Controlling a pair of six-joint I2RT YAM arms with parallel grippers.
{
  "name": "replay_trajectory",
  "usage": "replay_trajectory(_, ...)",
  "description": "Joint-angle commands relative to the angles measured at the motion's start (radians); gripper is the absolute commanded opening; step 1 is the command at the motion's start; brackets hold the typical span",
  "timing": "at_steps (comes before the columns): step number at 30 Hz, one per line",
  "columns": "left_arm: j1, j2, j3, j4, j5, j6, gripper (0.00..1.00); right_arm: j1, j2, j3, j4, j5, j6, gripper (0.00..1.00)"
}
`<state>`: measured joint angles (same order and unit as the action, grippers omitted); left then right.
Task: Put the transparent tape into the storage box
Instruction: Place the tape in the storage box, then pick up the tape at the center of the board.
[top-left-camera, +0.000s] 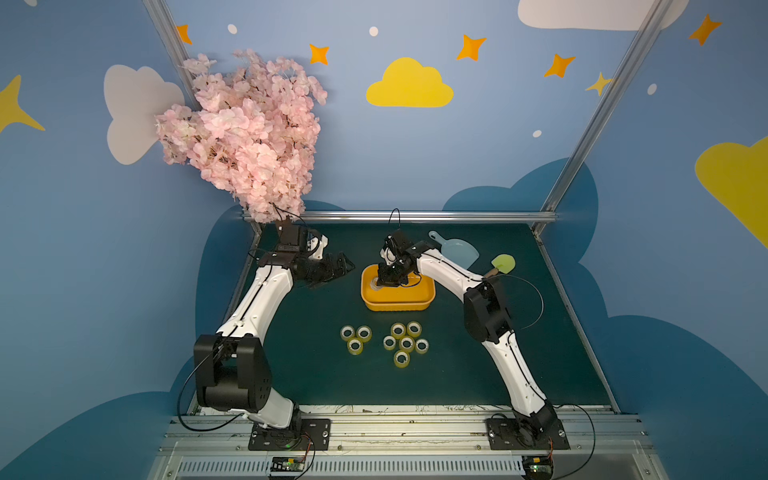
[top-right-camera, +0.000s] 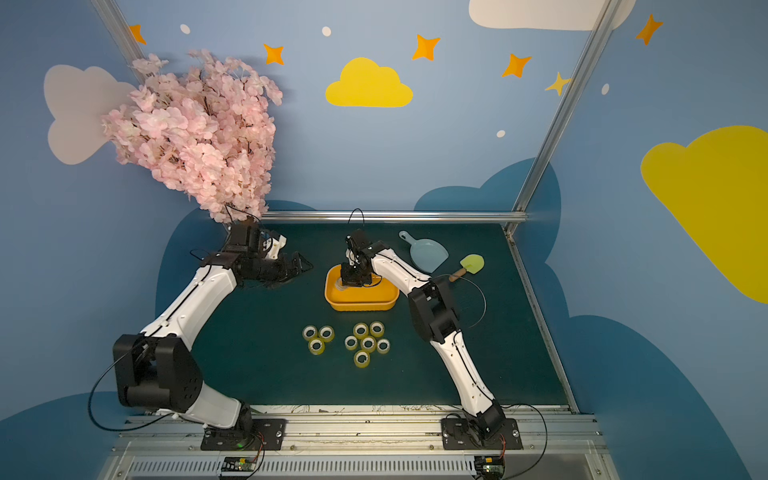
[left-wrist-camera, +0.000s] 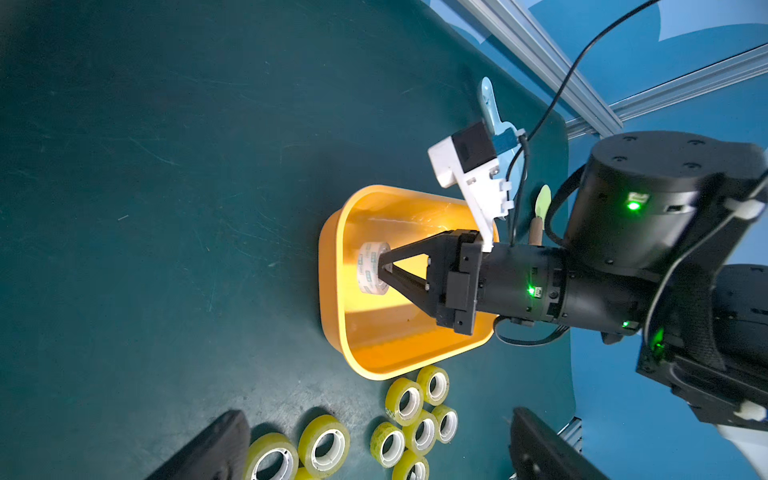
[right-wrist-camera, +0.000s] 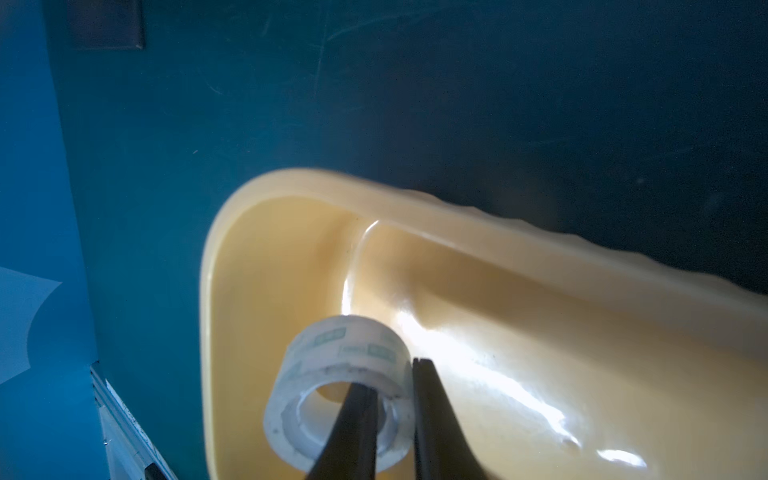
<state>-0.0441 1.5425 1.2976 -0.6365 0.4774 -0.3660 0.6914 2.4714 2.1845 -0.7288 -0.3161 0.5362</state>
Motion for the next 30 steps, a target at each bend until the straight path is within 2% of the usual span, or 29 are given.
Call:
replay_trajectory(1,0.004,0.017,-0.015,0.0,0.019,-0.001,1.0,0.005,0.005,0.02,-0.003,0.01,0.01,0.31)
replay_trajectory(6,0.002,0.026,-0.015,0.0,0.033,-0.002,0.99,0.002,-0.069,-0.028,-0.003,0.036,-0.011,0.4)
replay_trajectory(15,-0.025,0.042,-0.013,-0.014,0.001,0.008,1.0,0.0,-0.348,-0.232,0.016,0.067,-0.081,0.39)
replay_trajectory(24,-0.086,-0.008,-0.026,-0.004,-0.076,0.054,1.0,0.0,-0.738,-0.654,0.102,0.107,-0.165,0.38)
replay_trajectory(30,-0.118,-0.161,-0.164,0.075,-0.129,0.04,1.0,0.0,-1.008,-0.974,0.193,0.174,-0.188,0.39)
